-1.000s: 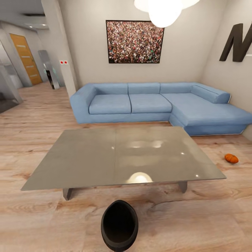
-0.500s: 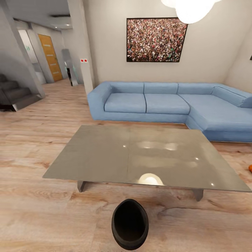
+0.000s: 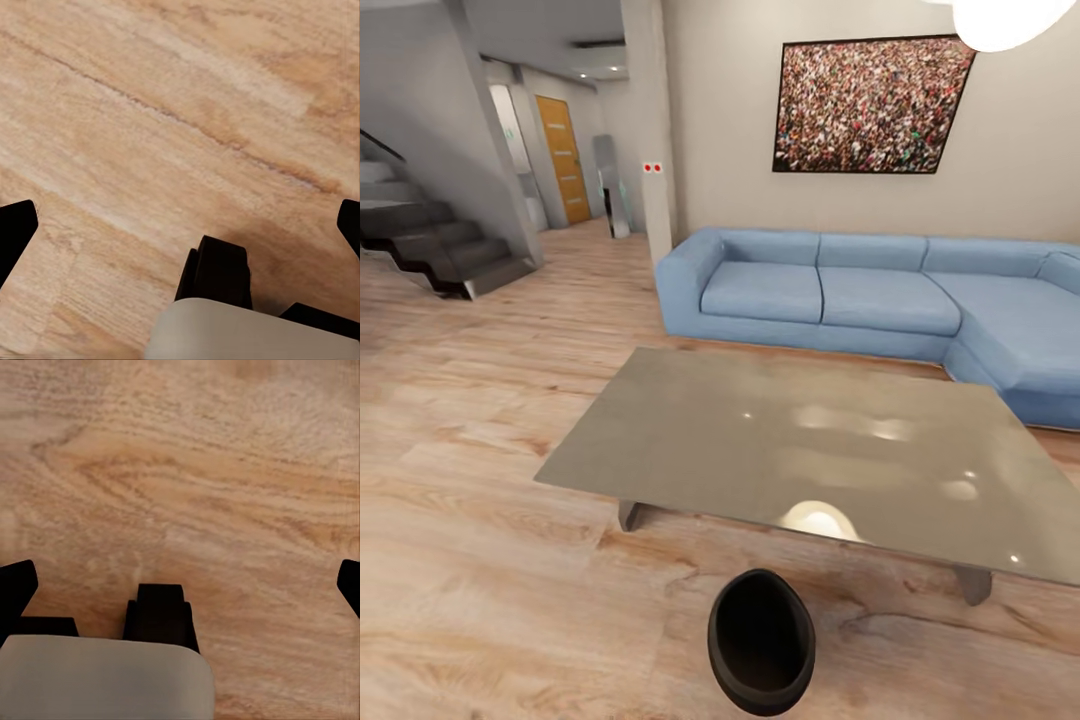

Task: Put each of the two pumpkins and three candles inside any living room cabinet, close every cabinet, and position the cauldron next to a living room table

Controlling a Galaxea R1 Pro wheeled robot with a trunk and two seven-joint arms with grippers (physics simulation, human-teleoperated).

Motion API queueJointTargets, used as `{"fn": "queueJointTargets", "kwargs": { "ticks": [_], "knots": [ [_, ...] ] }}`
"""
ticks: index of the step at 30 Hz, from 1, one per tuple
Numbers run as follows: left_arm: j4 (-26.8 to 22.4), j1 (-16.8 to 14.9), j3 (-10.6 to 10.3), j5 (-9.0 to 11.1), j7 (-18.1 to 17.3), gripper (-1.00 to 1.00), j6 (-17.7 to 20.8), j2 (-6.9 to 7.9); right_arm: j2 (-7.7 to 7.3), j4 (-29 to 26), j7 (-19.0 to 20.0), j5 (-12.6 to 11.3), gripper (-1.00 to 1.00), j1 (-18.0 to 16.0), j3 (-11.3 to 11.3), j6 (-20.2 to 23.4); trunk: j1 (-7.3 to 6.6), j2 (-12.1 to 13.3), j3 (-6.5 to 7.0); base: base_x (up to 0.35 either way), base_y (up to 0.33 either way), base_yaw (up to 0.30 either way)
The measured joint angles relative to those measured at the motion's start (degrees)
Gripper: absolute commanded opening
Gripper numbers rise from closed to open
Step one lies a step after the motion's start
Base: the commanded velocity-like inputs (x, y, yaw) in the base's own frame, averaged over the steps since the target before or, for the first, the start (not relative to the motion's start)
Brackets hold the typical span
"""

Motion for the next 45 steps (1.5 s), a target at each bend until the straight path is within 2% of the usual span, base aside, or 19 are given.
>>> {"fn": "queueJointTargets", "kwargs": {
  "ticks": [45],
  "knots": [
    [0.0, 0.0, 0.0, 0.0, 0.0, 1.00, 0.0, 0.02, 0.26, 0.0, -0.1, 0.0, 1.00, 0.0, 0.0, 0.1, 0.00, 0.0, -1.53, 0.000, 0.000, 0.281]
  ]
}}
